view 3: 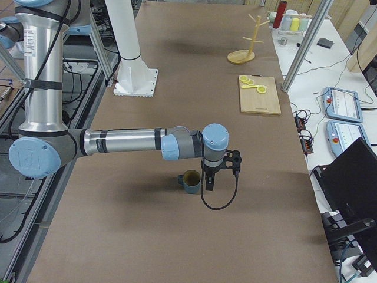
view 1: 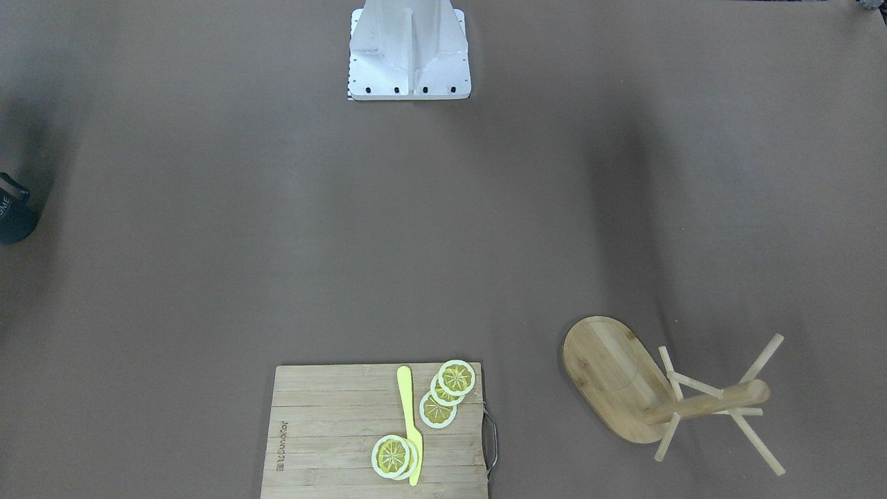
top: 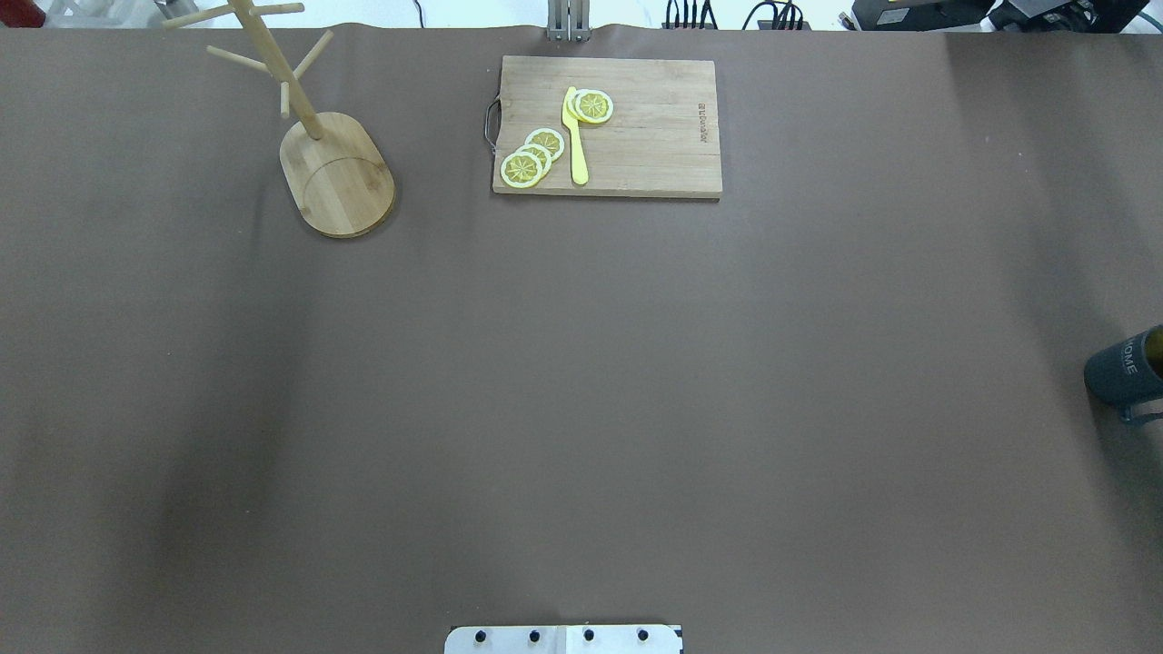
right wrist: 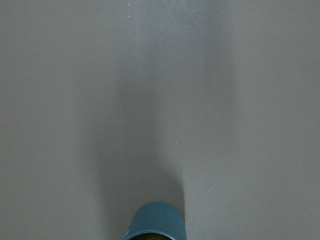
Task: Hang cup on storage rack
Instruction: 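Carry the teal mug in the right gripper toward the table center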
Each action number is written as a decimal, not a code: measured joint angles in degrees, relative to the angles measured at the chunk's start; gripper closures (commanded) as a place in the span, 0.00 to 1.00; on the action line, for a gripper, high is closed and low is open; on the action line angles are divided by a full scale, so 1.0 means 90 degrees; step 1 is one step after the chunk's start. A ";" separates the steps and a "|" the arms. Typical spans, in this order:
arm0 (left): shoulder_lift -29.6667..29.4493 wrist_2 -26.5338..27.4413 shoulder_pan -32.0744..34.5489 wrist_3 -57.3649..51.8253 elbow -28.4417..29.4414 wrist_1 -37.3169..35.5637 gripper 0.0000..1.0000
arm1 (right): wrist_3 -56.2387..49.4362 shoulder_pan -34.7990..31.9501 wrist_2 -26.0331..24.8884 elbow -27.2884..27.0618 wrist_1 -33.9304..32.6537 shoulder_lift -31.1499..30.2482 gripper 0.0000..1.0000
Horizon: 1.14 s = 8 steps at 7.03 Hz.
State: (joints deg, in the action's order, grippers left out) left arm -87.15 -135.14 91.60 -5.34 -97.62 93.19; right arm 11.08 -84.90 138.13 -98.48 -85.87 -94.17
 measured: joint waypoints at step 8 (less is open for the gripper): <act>0.0023 -0.0010 -0.0022 0.0270 -0.0011 0.0017 0.02 | 0.0058 0.0377 -0.0173 0.0083 0.1193 -0.0660 0.10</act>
State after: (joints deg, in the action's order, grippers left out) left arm -86.94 -135.24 91.41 -2.92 -97.72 93.35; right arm 11.60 -81.51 136.57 -97.73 -75.13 -100.11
